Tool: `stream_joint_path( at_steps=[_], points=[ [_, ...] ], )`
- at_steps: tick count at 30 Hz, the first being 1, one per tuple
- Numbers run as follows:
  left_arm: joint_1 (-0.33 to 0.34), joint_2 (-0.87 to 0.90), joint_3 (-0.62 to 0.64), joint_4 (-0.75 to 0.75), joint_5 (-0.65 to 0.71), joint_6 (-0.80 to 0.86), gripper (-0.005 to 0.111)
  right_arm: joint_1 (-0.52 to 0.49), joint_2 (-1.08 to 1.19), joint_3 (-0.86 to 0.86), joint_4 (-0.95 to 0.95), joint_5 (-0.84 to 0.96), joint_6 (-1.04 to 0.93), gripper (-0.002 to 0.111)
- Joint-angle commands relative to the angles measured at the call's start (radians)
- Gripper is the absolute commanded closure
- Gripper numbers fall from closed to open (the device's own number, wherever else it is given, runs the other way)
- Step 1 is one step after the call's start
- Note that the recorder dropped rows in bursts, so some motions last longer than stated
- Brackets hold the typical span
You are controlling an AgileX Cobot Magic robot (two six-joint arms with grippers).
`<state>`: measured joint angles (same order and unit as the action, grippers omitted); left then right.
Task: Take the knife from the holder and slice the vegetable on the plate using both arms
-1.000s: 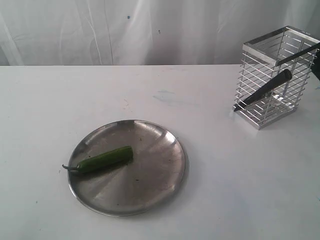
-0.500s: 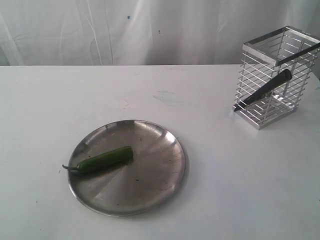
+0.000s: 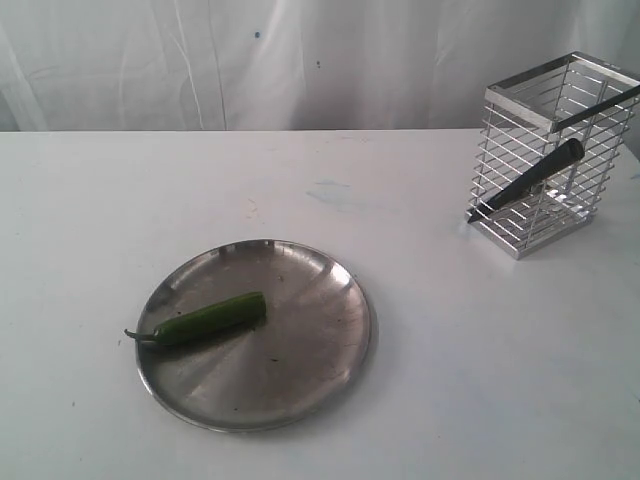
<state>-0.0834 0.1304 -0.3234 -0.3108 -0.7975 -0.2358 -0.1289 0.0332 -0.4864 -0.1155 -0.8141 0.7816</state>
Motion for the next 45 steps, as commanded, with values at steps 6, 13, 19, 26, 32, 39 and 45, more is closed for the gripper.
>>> stream_joint_path(
  at_steps=[6, 13, 19, 26, 32, 39, 45],
  points=[
    [-0.001, 0.692, -0.456, 0.771, 0.691, -0.195, 0.107, 0.008, 0.382, -0.15, -0.606, 0.7, -0.097, 0.108],
    [-0.254, 1.034, -0.527, 0.664, 1.193, 0.145, 0.107, 0.054, 0.734, -0.152, -0.345, 1.431, -0.238, 0.108],
    [-0.4, 1.238, -0.567, 0.415, 1.299, 0.657, 0.107, 0.132, 0.945, -0.202, 0.253, 1.675, -0.973, 0.108],
    [-0.395, 1.505, -0.838, 0.371, 1.611, 0.689, 0.107, 0.14, 1.056, -0.248, 0.307, 1.722, -0.996, 0.108],
    [-0.395, 1.619, -0.941, 0.452, 1.541, 0.865, 0.094, 0.14, 1.056, -0.248, 0.343, 1.712, -0.996, 0.108],
    [-0.389, 1.683, -0.941, 0.469, 1.409, 0.972, 0.029, 0.154, 1.056, -0.245, 0.355, 1.719, -0.996, 0.108],
    [-0.387, 1.72, -0.941, 0.469, 1.416, 0.994, 0.033, 0.214, 1.056, -0.245, 0.367, 1.731, -0.996, 0.108]
  ],
)
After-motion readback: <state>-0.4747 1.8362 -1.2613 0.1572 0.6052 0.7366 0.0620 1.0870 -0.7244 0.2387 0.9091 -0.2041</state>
